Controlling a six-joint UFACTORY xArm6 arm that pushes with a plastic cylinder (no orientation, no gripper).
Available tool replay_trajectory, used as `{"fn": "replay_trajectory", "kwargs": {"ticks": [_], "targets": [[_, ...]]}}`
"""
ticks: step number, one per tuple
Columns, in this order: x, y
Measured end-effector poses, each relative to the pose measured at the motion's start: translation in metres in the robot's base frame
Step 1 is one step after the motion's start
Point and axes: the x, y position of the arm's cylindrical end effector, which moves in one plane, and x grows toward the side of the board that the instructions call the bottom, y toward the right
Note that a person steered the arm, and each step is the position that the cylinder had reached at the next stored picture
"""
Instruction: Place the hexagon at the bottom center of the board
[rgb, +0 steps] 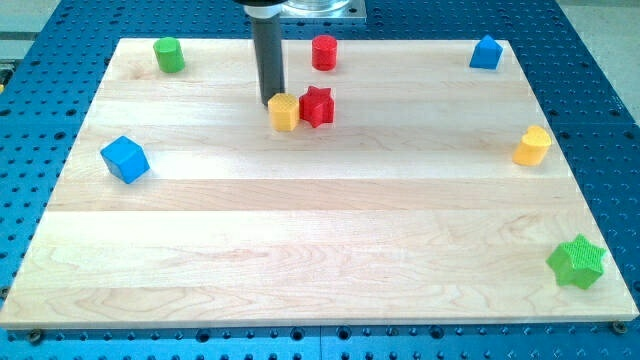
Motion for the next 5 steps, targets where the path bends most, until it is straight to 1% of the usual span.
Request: {"fn": "replay_trajectory", "kwargs": {"ticks": [2, 3, 4, 5], "targets": [[0.004, 0.012], [0.053, 0.012], [0.117, 0.012], [0.166, 0.012]]}}
